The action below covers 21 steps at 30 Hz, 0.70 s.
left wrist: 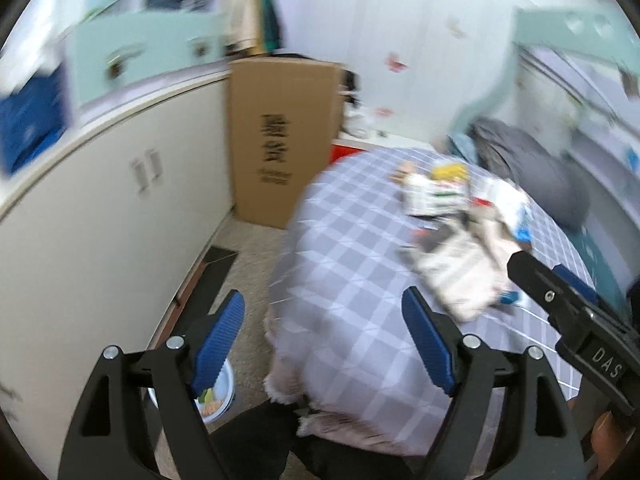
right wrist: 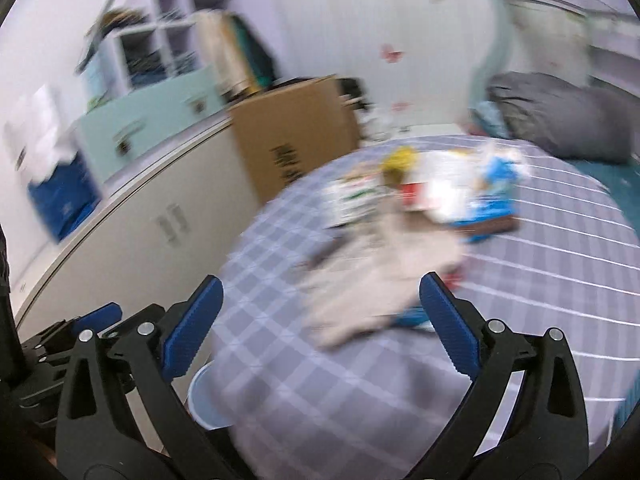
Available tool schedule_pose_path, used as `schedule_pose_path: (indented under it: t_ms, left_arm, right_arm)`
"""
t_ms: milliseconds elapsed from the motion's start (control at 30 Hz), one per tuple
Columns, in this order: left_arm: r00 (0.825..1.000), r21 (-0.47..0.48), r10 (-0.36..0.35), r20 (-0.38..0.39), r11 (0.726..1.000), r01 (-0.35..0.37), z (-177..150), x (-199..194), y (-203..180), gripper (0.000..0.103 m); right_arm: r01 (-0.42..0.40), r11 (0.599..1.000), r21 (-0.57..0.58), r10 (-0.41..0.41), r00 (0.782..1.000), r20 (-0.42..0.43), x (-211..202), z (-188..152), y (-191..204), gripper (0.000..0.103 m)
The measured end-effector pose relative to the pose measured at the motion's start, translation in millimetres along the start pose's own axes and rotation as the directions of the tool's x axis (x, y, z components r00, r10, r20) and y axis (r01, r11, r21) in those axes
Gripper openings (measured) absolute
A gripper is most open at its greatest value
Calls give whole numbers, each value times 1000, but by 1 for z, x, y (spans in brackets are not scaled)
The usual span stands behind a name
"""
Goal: Collect trash
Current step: 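Move both tools back over the table trash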
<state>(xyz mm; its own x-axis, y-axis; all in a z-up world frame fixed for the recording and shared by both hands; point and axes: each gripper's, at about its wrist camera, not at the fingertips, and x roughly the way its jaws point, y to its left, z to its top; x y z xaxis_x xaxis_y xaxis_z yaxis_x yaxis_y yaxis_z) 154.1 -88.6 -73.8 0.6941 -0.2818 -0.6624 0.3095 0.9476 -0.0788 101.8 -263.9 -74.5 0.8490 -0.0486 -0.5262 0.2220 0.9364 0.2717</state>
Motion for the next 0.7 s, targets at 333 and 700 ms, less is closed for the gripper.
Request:
schedule_pose_path:
  t_ms: [333, 700]
  left_arm:
    - [994, 258, -27, -110, 965, 55, 10, 59, -128, 79]
    - [989, 454, 102, -104, 890, -44, 4, 95, -183, 79]
  right_arm:
    - [134, 979, 153, -134, 991, -11, -12, -5, -116, 96]
    - [130, 973, 193, -119, 991, -68, 4, -9, -152, 96]
